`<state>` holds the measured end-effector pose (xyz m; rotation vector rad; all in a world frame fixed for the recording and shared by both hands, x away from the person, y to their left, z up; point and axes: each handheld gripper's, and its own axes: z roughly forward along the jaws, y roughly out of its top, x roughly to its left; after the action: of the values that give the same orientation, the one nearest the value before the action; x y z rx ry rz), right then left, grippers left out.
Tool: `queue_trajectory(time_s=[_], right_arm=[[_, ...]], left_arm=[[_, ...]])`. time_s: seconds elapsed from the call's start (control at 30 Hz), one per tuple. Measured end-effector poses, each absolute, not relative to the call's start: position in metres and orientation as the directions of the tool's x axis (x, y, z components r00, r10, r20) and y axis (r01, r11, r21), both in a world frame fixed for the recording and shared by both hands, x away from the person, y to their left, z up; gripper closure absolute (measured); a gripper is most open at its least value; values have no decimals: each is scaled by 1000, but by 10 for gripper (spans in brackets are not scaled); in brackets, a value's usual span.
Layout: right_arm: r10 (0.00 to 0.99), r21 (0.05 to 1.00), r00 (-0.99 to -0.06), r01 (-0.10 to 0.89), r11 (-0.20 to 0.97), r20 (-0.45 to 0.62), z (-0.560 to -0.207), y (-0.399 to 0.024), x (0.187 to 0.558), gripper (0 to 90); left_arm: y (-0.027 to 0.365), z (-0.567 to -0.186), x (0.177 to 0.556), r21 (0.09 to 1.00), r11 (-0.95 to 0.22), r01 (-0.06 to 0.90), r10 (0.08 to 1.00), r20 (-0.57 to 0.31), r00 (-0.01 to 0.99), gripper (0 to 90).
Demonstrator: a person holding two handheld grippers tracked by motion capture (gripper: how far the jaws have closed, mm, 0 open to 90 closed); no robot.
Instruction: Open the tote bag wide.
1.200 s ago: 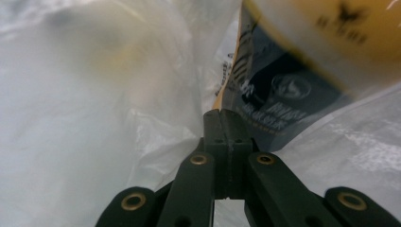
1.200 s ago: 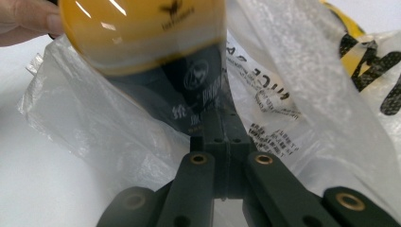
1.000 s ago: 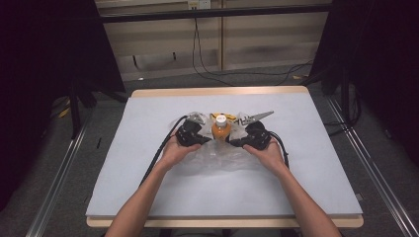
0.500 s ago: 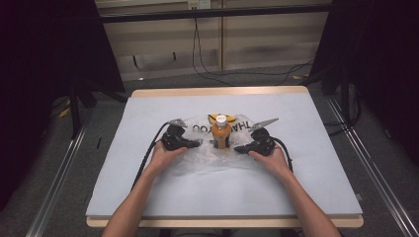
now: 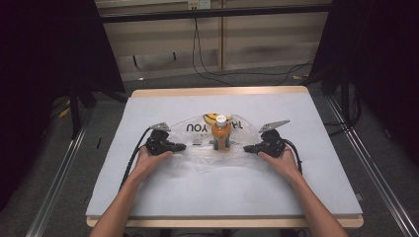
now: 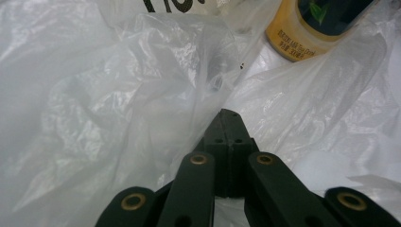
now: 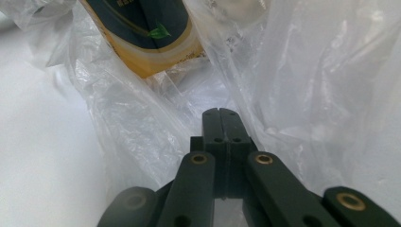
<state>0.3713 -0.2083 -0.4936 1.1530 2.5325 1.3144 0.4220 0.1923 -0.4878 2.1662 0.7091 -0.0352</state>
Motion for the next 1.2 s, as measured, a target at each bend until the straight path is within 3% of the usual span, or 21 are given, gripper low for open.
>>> queue_trajectory(time_s=[0.13,0.33,0.53,0.63,0.77,0.87,1.1,1.2], right_arm=[[638,735,-729,570,366,248,-485,-204,372,900],[613,757,-758,531,381,223,-455,-197,377,900],[590,728,-778,530,434,214,-434,-184,393,900],[572,694,-790,539,478,219,-438,-173,403,900],[546,646,-810,537,542,215,-450,-160,411,900],[546,635,-804,553,539,237,-460,-158,427,900],[551,596,-779,603,529,299,-480,-150,452,900],[588,593,-759,618,517,279,-479,-146,460,900]], left_arm=[[182,-472,417,733,-504,457,479,-204,854,900],[153,-445,407,740,-558,375,413,-145,899,900],[119,-434,405,721,-604,339,362,-131,923,900],[106,-442,408,678,-664,317,347,-97,933,900],[97,-458,409,675,-652,346,348,-140,927,900],[89,-469,400,620,-722,306,313,-101,944,900],[84,-473,378,628,-731,266,257,-107,960,900],[79,-470,366,611,-756,236,226,-95,970,900]])
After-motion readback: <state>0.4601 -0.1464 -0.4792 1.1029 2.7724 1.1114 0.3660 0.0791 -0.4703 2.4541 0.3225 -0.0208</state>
